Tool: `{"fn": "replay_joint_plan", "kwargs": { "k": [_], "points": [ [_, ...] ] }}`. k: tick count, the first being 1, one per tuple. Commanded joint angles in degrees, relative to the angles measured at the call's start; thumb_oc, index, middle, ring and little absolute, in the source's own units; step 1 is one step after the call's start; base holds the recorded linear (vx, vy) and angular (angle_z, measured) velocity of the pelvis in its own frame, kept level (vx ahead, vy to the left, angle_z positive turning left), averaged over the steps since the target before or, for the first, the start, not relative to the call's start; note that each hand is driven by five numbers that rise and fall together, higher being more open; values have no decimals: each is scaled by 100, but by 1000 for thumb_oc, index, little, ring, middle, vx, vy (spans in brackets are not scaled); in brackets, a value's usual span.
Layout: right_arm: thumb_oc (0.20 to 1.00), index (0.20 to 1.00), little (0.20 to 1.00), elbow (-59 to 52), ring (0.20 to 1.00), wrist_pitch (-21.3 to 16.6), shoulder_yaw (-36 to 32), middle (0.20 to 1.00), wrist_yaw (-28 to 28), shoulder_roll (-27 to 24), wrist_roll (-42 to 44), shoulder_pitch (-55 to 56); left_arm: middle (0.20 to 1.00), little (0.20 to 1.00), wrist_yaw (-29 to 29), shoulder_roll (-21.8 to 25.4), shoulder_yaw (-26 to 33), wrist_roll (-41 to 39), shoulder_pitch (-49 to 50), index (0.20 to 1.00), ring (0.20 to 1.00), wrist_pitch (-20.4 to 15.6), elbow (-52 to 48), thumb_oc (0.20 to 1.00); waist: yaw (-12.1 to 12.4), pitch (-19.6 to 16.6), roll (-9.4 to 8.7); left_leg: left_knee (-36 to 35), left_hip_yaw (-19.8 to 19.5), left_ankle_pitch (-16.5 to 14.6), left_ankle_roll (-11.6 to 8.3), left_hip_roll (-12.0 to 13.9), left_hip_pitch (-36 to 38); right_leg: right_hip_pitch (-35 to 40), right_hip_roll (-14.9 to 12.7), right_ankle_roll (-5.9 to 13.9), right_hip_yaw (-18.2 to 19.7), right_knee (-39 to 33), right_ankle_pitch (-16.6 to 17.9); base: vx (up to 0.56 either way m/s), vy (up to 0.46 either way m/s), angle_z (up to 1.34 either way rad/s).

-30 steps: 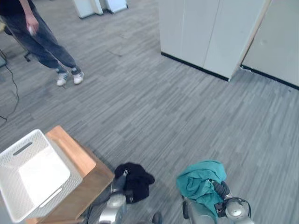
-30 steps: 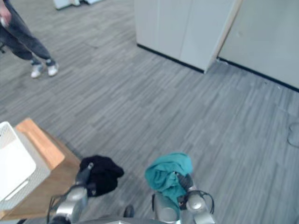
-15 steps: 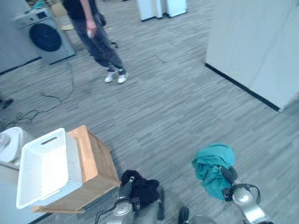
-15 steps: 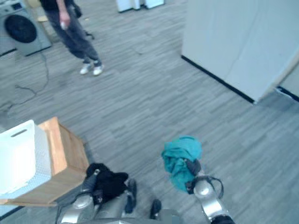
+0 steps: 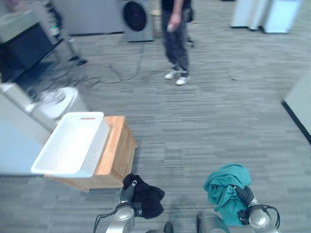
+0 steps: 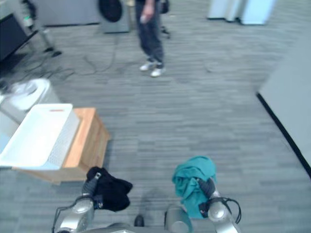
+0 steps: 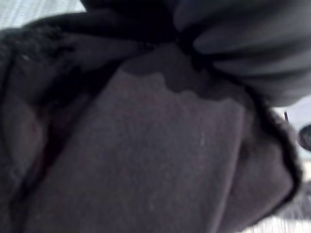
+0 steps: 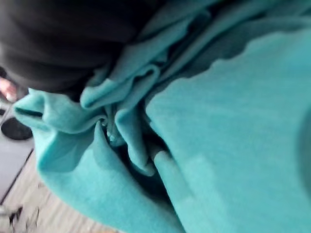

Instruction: Tidy up the quilt and then pick up the clothes from the bed and put them into the laundry hamper.

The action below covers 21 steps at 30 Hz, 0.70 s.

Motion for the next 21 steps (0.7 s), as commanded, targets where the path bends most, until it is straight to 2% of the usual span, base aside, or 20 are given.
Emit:
{"fn": "replay_joint_plan", "kwargs": {
  "k": [1, 2, 3, 4, 5, 6, 7, 8, 9, 10, 11, 12, 13, 14, 15, 16, 17, 18, 20, 21],
  "points": [
    [200, 200, 200, -247, 200, -227, -329, 200, -25, 13, -17, -304, 200, 200, 59, 321, -51, 318, -5, 200, 200, -279, -286, 200, 117, 92, -446, -644, 450, -192, -624, -68, 769, 100, -192, 166, -18, -556, 1358, 246, -210, 217],
    [200, 200, 200, -238, 200, -257, -284, 200, 21, -40, -51, -283, 200, 200, 61, 283, 19, 216, 88, 200, 200, -307, -301, 200, 169, 51, -497, -525, 249, -303, -661, -8, 800, 130, -175, 110, -7, -389, 1416, 539, -418, 163],
    [200, 200, 200, -200, 200, -337, -253, 200, 108, -108, -39, -358, 200, 200, 14, 240, 93, 138, 244, 200, 200, -339, -328, 200, 184, 32, -504, 172, 80, -377, -734, -23, 653, 361, -155, 9, -156, -413, 1323, 624, -481, 109],
    [200, 200, 200, -216, 200, -366, -278, 200, 113, -159, -22, -432, 200, 200, -41, 231, 124, 62, 293, 200, 200, -330, -384, 200, 230, 64, -500, 653, 188, -276, -826, -57, 457, 516, -204, -33, -294, -476, 1295, 499, -453, 92],
    [200, 200, 200, -218, 200, -383, -315, 200, 64, -267, 19, -533, 200, 200, -58, 208, 129, -16, 344, 200, 200, -333, -528, 200, 321, 265, -561, 2016, 874, 77, -976, 88, -291, 892, -356, -179, -613, -557, 1159, 190, -245, 139],
    [200, 200, 200, -217, 200, -384, -315, 200, 64, -264, 19, -539, 200, 200, -58, 211, 131, -16, 341, 200, 200, -331, -531, 200, 310, 249, -577, 2014, 867, 108, -976, 69, -327, 866, -375, -176, -619, -566, 1181, 207, -340, 203],
    [200, 200, 200, -238, 200, -348, -350, 200, 12, -365, 25, -590, 200, 200, -82, 243, 129, 23, 378, 200, 200, -316, -607, 200, 449, 405, -646, 2669, 1495, 147, -953, 238, -982, 1192, -453, -262, -894, -671, 1007, 173, -225, 155],
    [200, 200, 200, -221, 200, -320, -377, 200, 0, -390, 26, -613, 200, 200, -102, 235, 135, 15, 396, 200, 200, -306, -634, 200, 493, 399, -692, 2580, 1790, 206, -917, 238, -1277, 1310, -505, -285, -1013, -747, 952, 190, -218, 112],
    [200, 200, 200, -217, 200, -321, -377, 200, 0, -388, 27, -613, 200, 200, -102, 238, 133, 15, 400, 200, 200, -303, -639, 200, 488, 393, -689, 2615, 1785, 178, -911, 236, -1294, 1318, -507, -279, -1021, -760, 943, 197, -99, 70],
    [200, 200, 200, -187, 200, -283, -397, 200, 8, -403, 24, -636, 200, 200, -143, 242, 148, 17, 436, 200, 200, -290, -636, 200, 560, 371, -682, 2400, 2032, 159, -856, 213, -1504, 1467, -507, -289, -1127, -834, 836, 363, -53, 78],
    [200, 200, 200, -131, 200, -260, -410, 200, 4, -404, 29, -645, 200, 200, -175, 237, 176, 59, 515, 200, 200, -279, -647, 200, 669, 303, -594, 1671, 2492, 258, -786, 266, -1731, 1685, -427, -277, -1292, -903, 650, 366, -58, 84],
    [200, 200, 200, -125, 200, -264, -408, 200, 2, -405, 30, -642, 200, 200, -175, 237, 173, 61, 524, 200, 200, -276, -652, 200, 666, 294, -614, 1613, 2501, 279, -781, 236, -1699, 1693, -453, -270, -1296, -908, 641, 544, -5, 89],
    [200, 200, 200, -49, 200, -240, -449, 200, -16, -403, 32, -661, 200, 200, -251, 238, 226, 116, 638, 200, 200, -227, -735, 200, 778, 183, -469, 702, 3122, 702, -847, 416, -1691, 1989, -349, -211, -1506, -989, 452, 299, 14, 76],
    [200, 200, 200, -44, 200, -243, -447, 200, -17, -404, 33, -659, 200, 200, -251, 238, 226, 118, 648, 200, 200, -220, -746, 200, 780, 187, -485, 609, 3135, 753, -847, 385, -1636, 2004, -368, -208, -1505, -996, 452, 466, 54, 86],
    [200, 200, 200, -3, 200, -228, -467, 200, -27, -402, 28, -675, 200, 200, -260, 219, 262, 116, 698, 200, 200, -218, -747, 200, 832, 156, -444, 467, 3339, 941, -893, 522, -1720, 2142, -349, -179, -1613, -989, 363, 506, 129, 71],
    [200, 200, 200, -11, 200, -205, -462, 200, 16, -345, -29, -639, 200, 200, -301, 218, 303, 114, 846, 200, 200, -161, -731, 200, 860, 31, -438, 69, 3249, 921, -748, 463, -1446, 2297, -439, -90, -1739, -724, 246, 648, 182, 42],
    [200, 200, 200, 28, 200, -198, -418, 200, 51, -286, -74, -617, 200, 200, -305, 226, 320, 162, 905, 200, 200, -140, -715, 200, 894, -19, -474, -11, 3103, 911, -637, 339, -1332, 2253, -505, -42, -1776, -367, 289, 607, 183, 9],
    [200, 200, 200, 81, 200, -213, -398, 200, 46, -204, -85, -598, 200, 200, -338, 274, 286, 227, 887, 200, 200, -102, -694, 200, 889, -28, -540, -131, 3079, 861, -528, 205, -1149, 2112, -588, 87, -1815, 235, 530, 424, 140, -16],
    [200, 200, 200, 90, 200, -180, -364, 200, 79, -67, -103, -644, 200, 200, -372, 346, 263, 372, 785, 200, 200, -26, -645, 200, 747, 59, -582, -463, 3037, 719, -358, 23, -616, 1585, -838, 400, -1643, 1512, 1458, 443, 130, 22],
    [200, 200, 200, 27, 200, -196, -357, 200, 34, 20, -46, -660, 200, 200, -359, 509, 228, 464, 696, 200, 200, -14, -728, 200, 557, 181, -456, -616, 2803, 624, -311, 130, -283, 977, -676, 346, -1274, 2467, 1876, 343, 77, 72]
  ]
}}
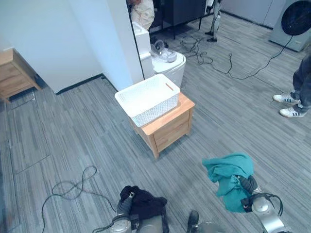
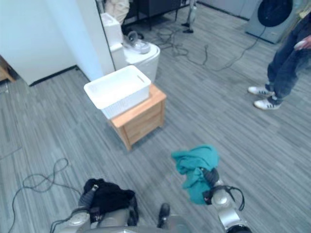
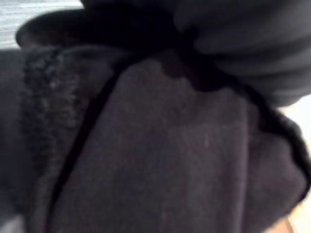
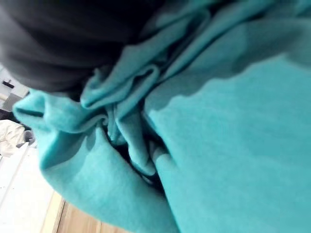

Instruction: Tidy up the quilt and then pick up the clothes from the bed and put them into the laundry hamper.

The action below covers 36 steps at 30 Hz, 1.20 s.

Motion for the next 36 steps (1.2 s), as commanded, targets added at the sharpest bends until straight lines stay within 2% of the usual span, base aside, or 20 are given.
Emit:
{"fn": "replay_joint_plan", "kwargs": {
  "k": [1, 4, 6, 7, 8, 11, 12, 14, 17, 18, 19, 20, 22, 23, 24, 25, 28, 29, 30, 36],
  "points": [
    [200, 200, 200, -544, 200, -214, -172, 200, -54, 90, -43, -109, 200, 200, -17, 527, 12, 372, -201, 200, 200, -178, -624, 200, -63, -18, -213, -647, -253, 498, -28, -176, 198, 319, -368, 174, 1094, 1094, 1611, 420, 39, 115],
    [200, 200, 200, -507, 200, -279, -214, 200, -191, 99, 81, -136, 200, 200, 44, 684, -49, 471, -479, 200, 200, -243, -656, 200, -316, 181, -126, -721, -688, 443, -148, -117, 443, -411, -113, -53, 1164, 1110, 1140, 309, -85, 74],
    [200, 200, 200, -511, 200, -262, -335, 200, -254, 43, 165, -153, 200, 200, 39, 769, -77, 480, -621, 200, 200, -290, -612, 200, -421, 212, -249, -721, -990, 201, -347, -167, 624, -642, -331, -99, 1114, -400, 993, 465, -279, 102],
    [200, 200, 200, -508, 200, -263, -336, 200, -254, 45, 167, -149, 200, 200, 40, 771, -82, 479, -620, 200, 200, -293, -607, 200, -461, 214, -231, -721, -1037, 164, -352, -152, 650, -554, -325, -92, 1056, -477, 978, 623, -404, 97],
    [200, 200, 200, -494, 200, -240, -457, 200, -331, 16, 242, -194, 200, 200, 65, 806, -91, 500, -750, 200, 200, -306, -523, 200, -621, 202, -314, -721, -1376, -72, -494, -188, 857, -749, -404, 2, 1364, -1721, 1220, 364, -214, 66],
    [200, 200, 200, -407, 200, -229, -584, 200, -399, -17, 310, -244, 200, 200, 96, 826, -75, 533, -893, 200, 200, -319, -386, 200, -793, 241, -266, -721, -1716, -268, -619, -43, 1068, -966, -511, 196, 1665, -2438, 1614, 479, -338, 100],
    [200, 200, 200, -456, 200, -235, -656, 200, -424, -31, 315, -213, 200, 200, 96, 848, -58, 554, -909, 200, 200, -297, -244, 200, -885, 251, -193, -721, -1943, -446, -724, 159, 1337, -1248, -631, 288, 1657, -2539, 1804, 593, -426, 116],
    [200, 200, 200, -475, 200, -279, -668, 200, -419, -44, 298, -183, 200, 200, 82, 810, -8, 549, -802, 200, 200, -355, -145, 200, -925, 201, -224, -721, -2034, -612, -796, 205, 1590, -1093, -691, 265, 1526, -2457, 1858, 491, -394, 113],
    [200, 200, 200, -548, 200, -272, -593, 200, -355, -184, 217, -232, 200, 200, 79, 683, 12, 492, -645, 200, 200, -341, -79, 200, -1031, 89, -98, -342, -2082, -737, -830, 452, 1766, -966, -459, 147, 1638, -2208, 1815, 413, -321, 76],
    [200, 200, 200, -548, 200, -290, -528, 200, -336, -278, 169, -327, 200, 200, 98, 594, 6, 435, -589, 200, 200, -355, -79, 200, -1017, 104, -41, 199, -2003, -464, -904, 478, 1594, -831, -395, 74, 1604, -2197, 1785, 245, -197, 0],
    [200, 200, 200, -540, 200, -294, -524, 200, -337, -288, 171, -335, 200, 200, 99, 584, 9, 435, -589, 200, 200, -355, -80, 200, -1030, 104, -25, 259, -2015, -495, -914, 491, 1558, -832, -385, 67, 1592, -2200, 1788, 243, -311, -45],
    [200, 200, 200, -634, 200, -255, -491, 200, -335, -423, 104, -399, 200, 200, 101, 499, -42, 314, -627, 200, 200, -334, -149, 200, -921, 243, -69, 1596, -2015, 142, -977, 461, 847, -448, -401, -132, 1432, -2297, 1657, 130, -215, -14],
    [200, 200, 200, -691, 200, -273, -509, 200, -371, -487, 105, -395, 200, 200, 105, 464, -84, 289, -648, 200, 200, -358, -229, 200, -888, 309, -137, 1962, -1858, 334, -945, 449, 564, -242, -426, -218, 1353, -2396, 1596, 251, -329, 40],
    [200, 200, 200, -773, 200, -245, -519, 200, -389, -615, 73, -502, 200, 200, 76, 438, -146, 336, -699, 200, 200, -370, -375, 200, -731, 419, -192, 2288, -1626, 56, -829, 82, 5, 89, -377, -321, 1332, -2578, 1451, 270, -313, 15],
    [200, 200, 200, -773, 200, -245, -522, 200, -388, -613, 73, -508, 200, 200, 77, 439, -145, 337, -706, 200, 200, -370, -374, 200, -736, 410, -209, 2292, -1625, 77, -820, 59, -24, 66, -400, -316, 1334, -2579, 1465, 330, -284, 2],
    [200, 200, 200, -766, 200, -216, -482, 200, -380, -712, -4, -656, 200, 200, 80, 392, -161, 359, -709, 200, 200, -368, -435, 200, -628, 428, -233, 2005, -1412, -189, -707, -355, -439, 211, -358, -326, 1390, -2636, 1376, 153, -93, 13],
    [200, 200, 200, -763, 200, -219, -503, 200, -352, -784, -43, -696, 200, 200, 13, 346, -179, 425, -659, 200, 200, -377, -468, 200, -540, 383, -145, 1165, -1034, -146, -582, -424, -467, 343, -274, -288, 1391, -2667, 1228, 300, -53, 7],
    [200, 200, 200, -769, 200, -222, -509, 200, -347, -798, -47, -702, 200, 200, -14, 345, -186, 454, -637, 200, 200, -372, -462, 200, -526, 368, -67, 839, -814, 36, -583, -387, -575, 438, -191, -286, 1345, -2682, 1158, 393, 11, -56],
    [200, 200, 200, -785, 200, -235, -539, 200, -381, -880, -26, -738, 200, 200, -58, 362, -176, 486, -569, 200, 200, -372, -444, 200, -410, 333, 113, 107, -496, 685, -657, -245, -825, 731, 24, -320, 1346, -2700, 904, 514, 17, -63],
    [200, 200, 200, -911, 200, -259, -486, 200, -365, -839, -32, -680, 200, 200, -37, 368, -130, 403, -325, 200, 200, -350, -479, 200, -129, 349, 126, -621, -667, 1377, -928, 131, -1144, 1609, 51, -317, 1541, -2632, 297, 446, 71, 31]
  ]
}}
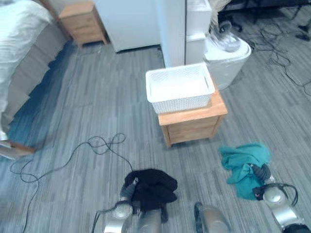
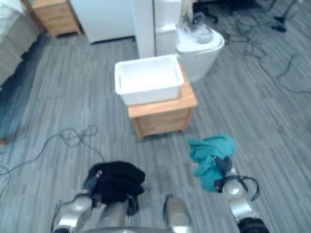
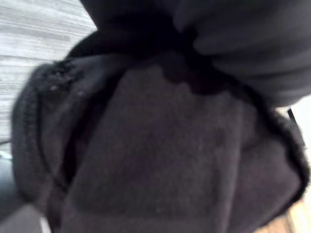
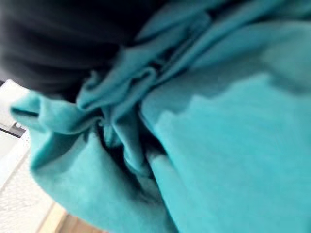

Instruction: Tidy up the quilt and then pick up the clothes from the bed and put them into the laundry hamper.

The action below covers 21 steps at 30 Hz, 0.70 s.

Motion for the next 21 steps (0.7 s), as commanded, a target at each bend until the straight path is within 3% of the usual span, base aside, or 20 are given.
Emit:
{"fn": "replay_joint_plan", "kwargs": {
  "k": [1, 4, 6, 7, 8, 9, 10, 11, 13, 14, 15, 16, 17, 19, 20, 21],
  "points": [
    [200, 200, 200, -557, 200, -278, -15, 200, -47, -205, -80, -109, 200, 200, 75, 198, 87, 192, 79, 200, 200, -236, -409, 200, 156, -233, -50, -1491, 67, 1242, -64, 39, -351, 1631, -154, 825, 24, -1918, 655, 465, 129, 24],
    [200, 200, 200, -560, 200, -297, 24, 200, 7, -118, -143, -22, 200, 200, 38, 243, 96, 201, 190, 200, 200, -220, -495, 200, 231, -339, -135, -1487, 83, 1212, 106, 43, -164, 1687, -235, 883, 79, -1359, 488, 380, 111, 8],
    [200, 200, 200, -542, 200, -310, 100, 200, 36, -53, -171, -84, 200, 200, 18, 320, 74, 277, 105, 200, 200, -144, -538, 200, 188, -318, -249, -1523, 94, 980, 317, -95, 226, 1314, -283, 1080, 132, -116, 843, 265, 107, -55],
    [200, 200, 200, -524, 200, -293, 153, 200, 56, -35, -197, -169, 200, 200, 20, 375, 67, 301, 40, 200, 200, -124, -542, 200, 102, -200, -279, -1525, 123, 888, 402, -117, 426, 888, -322, 1216, 239, 692, 1376, 218, 128, -55],
    [200, 200, 200, -511, 200, -264, 182, 200, 43, 7, -198, -219, 200, 200, 20, 446, 66, 294, 20, 200, 200, -121, -609, 200, -1, -105, -266, -1538, 61, 771, 448, -127, 652, 446, -311, 1241, 289, 1337, 1644, 317, 131, -14],
    [200, 200, 200, -524, 200, -287, 275, 200, 6, 82, -163, -385, 200, 200, 40, 541, 87, 280, -64, 200, 200, -126, -690, 200, -71, -35, -181, -1559, -46, 638, 464, -39, 823, -131, -203, 1107, 391, 1728, 1675, 249, 72, 14],
    [200, 200, 200, -515, 200, -290, 283, 200, 2, 85, -161, -401, 200, 200, 39, 543, 95, 278, -72, 200, 200, -129, -684, 200, -78, -38, -205, -1559, -45, 628, 462, -57, 816, -163, -221, 1103, 395, 1787, 1632, 294, 45, 38],
    [200, 200, 200, -516, 200, -314, 306, 200, -13, 102, -125, -464, 200, 200, 57, 576, 87, 265, -163, 200, 200, -138, -656, 200, -127, 4, -213, -1559, -93, 559, 447, -76, 883, -368, -188, 1034, 371, 1636, 1552, 338, -28, 31],
    [200, 200, 200, -575, 200, -347, 311, 200, -72, 136, 48, -600, 200, 200, 64, 623, 23, 218, -385, 200, 200, -162, -580, 200, -301, 53, -321, -1559, -244, 293, 382, -210, 1022, -570, -53, 953, 320, 461, 1295, 383, -46, 34],
    [200, 200, 200, -574, 200, -347, 310, 200, -72, 135, 51, -602, 200, 200, 64, 623, 22, 217, -393, 200, 200, -165, -571, 200, -325, 62, -315, -1559, -272, 269, 379, -208, 1040, -529, -56, 951, 290, 438, 1275, 273, -55, 52],
    [200, 200, 200, -640, 200, -354, 260, 200, -89, 122, 117, -591, 200, 200, 41, 634, -15, 240, -459, 200, 200, -165, -539, 200, -433, 40, -368, -1559, -366, 95, 360, -299, 1154, -582, -20, 976, 246, -294, 1306, 367, -55, 61],
    [200, 200, 200, -701, 200, -374, 173, 200, -131, 76, 153, -579, 200, 200, 12, 634, -47, 275, -525, 200, 200, -164, -491, 200, -559, 18, -376, -1559, -512, -96, 352, -384, 1301, -662, 27, 1006, 277, -874, 1446, 674, -137, 64],
    [200, 200, 200, -723, 200, -359, 46, 200, -171, 36, 185, -542, 200, 200, -40, 619, -87, 347, -633, 200, 200, -140, -392, 200, -742, 0, -359, -1559, -747, -314, 321, -446, 1552, -961, -1, 1117, 366, -1505, 1796, 726, -150, 66],
    [200, 200, 200, -838, 200, -353, -73, 200, -173, -9, 141, -451, 200, 200, -66, 635, -80, 498, -642, 200, 200, -122, -299, 200, -908, 8, -283, -1559, -963, -555, 290, -380, 1928, -1210, -98, 1215, 105, -1785, 2093, 673, -168, 129],
    [200, 200, 200, -1076, 200, -390, -184, 200, -207, -129, 23, -330, 200, 200, -81, 637, -99, 608, -536, 200, 200, -179, -362, 200, -1001, -66, -282, -1559, -1065, -810, 286, -387, 2241, -1162, -175, 1176, -116, -1800, 2101, 604, -184, 145],
    [200, 200, 200, -1155, 200, -407, -224, 200, -194, -180, -48, -301, 200, 200, -125, 613, -132, 629, -464, 200, 200, -193, -427, 200, -1035, -118, -292, -1545, -1130, -931, 302, -415, 2393, -1070, -195, 1114, -80, -1744, 2194, 595, -204, 102]
  ]
}}
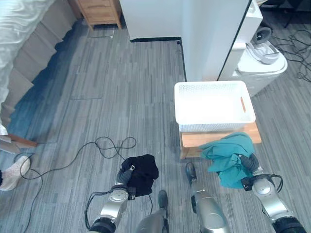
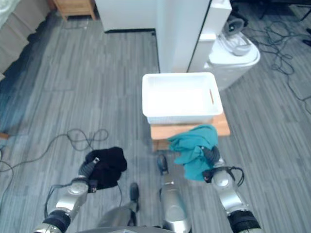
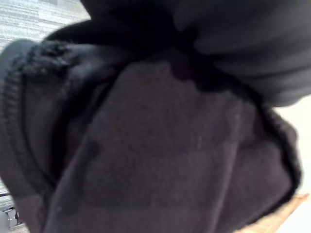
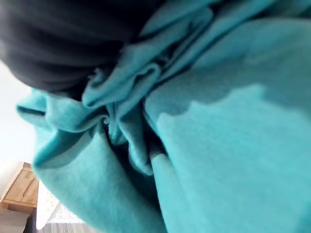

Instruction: Tidy up the quilt and then pick up the clothes from the bed and put them into the laundry hamper.

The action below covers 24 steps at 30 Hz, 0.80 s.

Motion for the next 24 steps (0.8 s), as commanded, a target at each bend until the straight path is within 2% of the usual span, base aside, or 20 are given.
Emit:
{"fn": "replay_joint_plan", "kwargs": {
  "k": [1, 2, 3, 4, 6, 7, 8, 9, 10, 12, 14, 15, 16, 20, 24],
  "points": [
    [200, 200, 200, -615, 200, -293, -503, 200, -314, -618, -221, -185, 200, 200, -50, 139, -63, 396, 492, 200, 200, -255, -687, 200, -156, -412, -110, 178, 304, -1110, -527, 273, 1200, 41, 6, 58, -59, 359, 644, 440, -161, 48],
    [200, 200, 200, -699, 200, -294, -542, 200, -351, -761, -303, -254, 200, 200, -29, 95, -84, 386, 504, 200, 200, -256, -721, 200, -182, -424, -50, 502, 345, -1121, -583, 310, 1164, 133, 19, 29, -83, 376, 655, 375, -127, 42],
    [200, 200, 200, -750, 200, -278, -587, 200, -390, -914, -376, -363, 200, 200, -13, 47, -99, 354, 510, 200, 200, -277, -757, 200, -187, -430, -2, 942, 373, -998, -672, 294, 1065, 270, 47, -13, -81, 354, 667, 301, -144, 35],
    [200, 200, 200, -834, 200, -299, -672, 200, -439, -1115, -443, -475, 200, 200, 5, -4, -87, 286, 475, 200, 200, -311, -817, 200, -187, -393, -3, 1554, 396, -729, -856, 264, 887, 449, 45, -92, -81, 316, 713, 261, -122, 28],
    [200, 200, 200, -910, 200, -261, -854, 200, -587, -1353, -500, -593, 200, 200, 40, -28, -115, 249, 456, 200, 200, -348, -874, 200, -97, -373, -60, 2233, 502, -435, -933, 347, 436, 750, 0, -162, -111, 165, 539, 237, -118, 19],
    [200, 200, 200, -989, 200, -262, -947, 200, -639, -1519, -550, -668, 200, 200, 66, -21, -106, 253, 400, 200, 200, -358, -868, 200, -55, -381, -129, 2172, 565, -537, -867, 270, 95, 868, -42, -167, -62, 90, 470, 345, -47, -9],
    [200, 200, 200, -1149, 200, -247, -1018, 200, -643, -1722, -612, -803, 200, 200, 74, -24, -107, 230, 355, 200, 200, -364, -863, 200, 64, -431, -130, 1713, 546, -796, -726, 139, -144, 950, -11, -128, 127, 55, 341, 286, 2, -29],
    [200, 200, 200, -1152, 200, -242, -1019, 200, -641, -1729, -612, -805, 200, 200, 74, -31, -107, 230, 351, 200, 200, -364, -861, 200, 80, -432, -122, 1678, 562, -799, -718, 139, -117, 950, -9, -123, 144, 61, 323, 339, 83, -83],
    [200, 200, 200, -1281, 200, -257, -1122, 200, -662, -1934, -607, -864, 200, 200, 123, -17, -60, 125, 333, 200, 200, -400, -896, 200, 157, -437, -59, 1044, 530, -520, -720, 226, -309, 1099, 15, -107, 276, 67, 208, 159, 54, -84],
    [200, 200, 200, -1306, 200, -275, -1200, 200, -728, -1971, -627, -794, 200, 200, 135, -20, -86, 132, 341, 200, 200, -395, -885, 200, 171, -400, -63, 956, 602, -388, -757, 316, -315, 1135, -11, -110, 282, 68, 148, 140, 65, -69],
    [200, 200, 200, -1575, 200, -278, -1219, 200, -645, -2076, -771, -804, 200, 200, 90, -40, -125, 111, 383, 200, 200, -386, -867, 200, 138, -441, 29, 448, 683, -343, -698, 379, -50, 1136, 135, -148, 347, 104, 71, 155, 98, -46],
    [200, 200, 200, -1635, 200, -286, -1210, 200, -623, -2081, -793, -824, 200, 200, 77, -44, -138, 123, 372, 200, 200, -381, -835, 200, 121, -452, 42, 322, 734, -299, -703, 398, 33, 1126, 136, -150, 371, 101, 76, 112, 125, -59],
    [200, 200, 200, -1689, 200, -331, -887, 200, -502, -1952, -816, -1021, 200, 200, 64, -14, -180, 141, 344, 200, 200, -366, -732, 200, 140, -470, 29, 66, 856, -224, -698, 451, 150, 1022, 128, -110, 448, 102, 126, 49, 86, -53],
    [200, 200, 200, -1623, 200, -312, -468, 200, -306, -1770, -932, -1068, 200, 200, 58, -13, -170, 153, 363, 200, 200, -347, -643, 200, 193, -476, -11, 0, 911, -225, -694, 498, 155, 960, 90, -63, 477, 92, 162, 32, 50, -43],
    [200, 200, 200, -1569, 200, -317, -142, 200, -128, -1475, -1032, -959, 200, 200, 82, -11, -116, 167, 392, 200, 200, -333, -582, 200, 240, -471, -40, -9, 915, -250, -675, 496, 141, 941, 42, -22, 474, 91, 183, -6, 33, 33]
  ]
}}
